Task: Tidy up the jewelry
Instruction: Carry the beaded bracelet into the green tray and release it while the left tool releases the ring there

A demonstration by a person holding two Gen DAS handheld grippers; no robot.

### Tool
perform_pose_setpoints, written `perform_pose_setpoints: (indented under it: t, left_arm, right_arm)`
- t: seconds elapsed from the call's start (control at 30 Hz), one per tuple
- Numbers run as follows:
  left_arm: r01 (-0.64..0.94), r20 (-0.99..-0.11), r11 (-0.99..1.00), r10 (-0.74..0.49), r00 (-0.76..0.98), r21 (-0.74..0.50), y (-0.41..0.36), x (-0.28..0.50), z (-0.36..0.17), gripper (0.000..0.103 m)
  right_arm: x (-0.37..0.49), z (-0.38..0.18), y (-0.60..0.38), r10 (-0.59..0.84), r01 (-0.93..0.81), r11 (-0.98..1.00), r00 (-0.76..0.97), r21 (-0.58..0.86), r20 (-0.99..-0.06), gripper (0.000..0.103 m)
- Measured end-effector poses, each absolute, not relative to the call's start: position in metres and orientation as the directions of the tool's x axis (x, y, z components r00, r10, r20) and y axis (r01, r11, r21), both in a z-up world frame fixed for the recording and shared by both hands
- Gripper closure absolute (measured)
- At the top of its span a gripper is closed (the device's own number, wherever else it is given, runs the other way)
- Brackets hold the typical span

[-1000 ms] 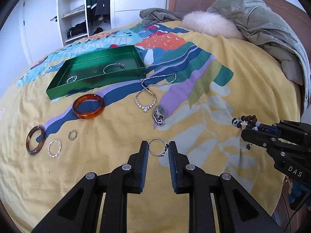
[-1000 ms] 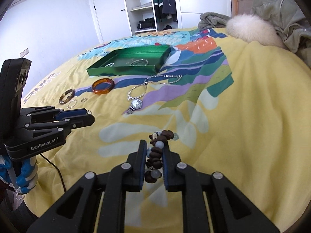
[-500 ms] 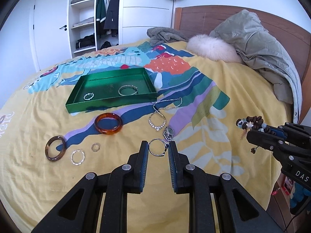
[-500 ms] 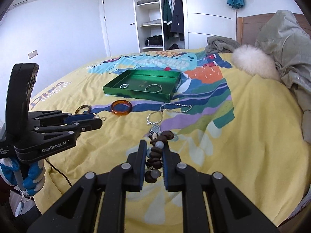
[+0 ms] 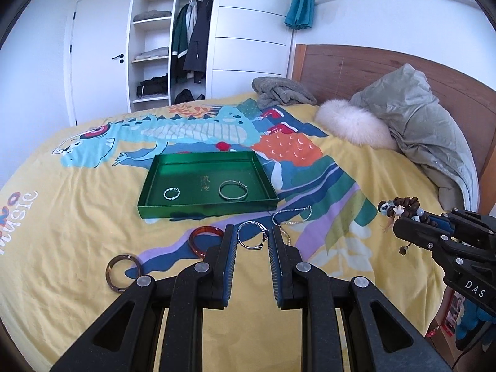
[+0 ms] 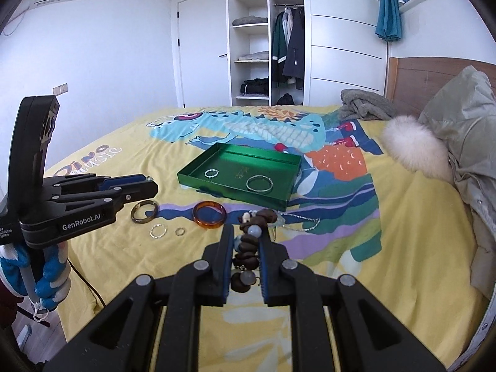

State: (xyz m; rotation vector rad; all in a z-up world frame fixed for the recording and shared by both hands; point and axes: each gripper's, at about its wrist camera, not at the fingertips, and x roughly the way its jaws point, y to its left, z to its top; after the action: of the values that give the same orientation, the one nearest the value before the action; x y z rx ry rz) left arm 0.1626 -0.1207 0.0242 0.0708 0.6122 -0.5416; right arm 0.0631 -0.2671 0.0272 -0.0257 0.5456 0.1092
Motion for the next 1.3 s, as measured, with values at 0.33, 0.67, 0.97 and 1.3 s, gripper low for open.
perform_pose_setpoints:
  t: [0.33,0.67,0.97,1.3]
  left_arm:
    - [0.472,-0.519,0.875,-0.452,0.726,-0.102,-0.094,0.193,0.056,0.082]
    - [0.457,-0.498,0.887,-0.427,0.755,-0.068,-0.085,0.239,0.079,0.082]
    - [0.459,-0.562,0.887,-0.405,0.722,-0.050,-0.109,0.310,0.047,0.082]
    - [0.401,-0.688,0.916,-0.305,0.659,-0.023,-0.155,0.430,-0.022,0.082]
  right_arm:
    - [0.097,0.067,-0.246,0.090,-0.121,0.992,0.873,-0.034,-0.479,0.089]
    - [0.151,0.102,-0.232,0.094,-0.128,0.991,0.893,-0.048,-0.439,0.089]
    - [0.234,0.081,-0.235,0.092,-0.124,0.992,0.874,-0.035,-0.477,0.089]
    - [0.363,-0.004,-0.263,0.095,-0.090,0.995,0.795,0.039,-0.599,0.089]
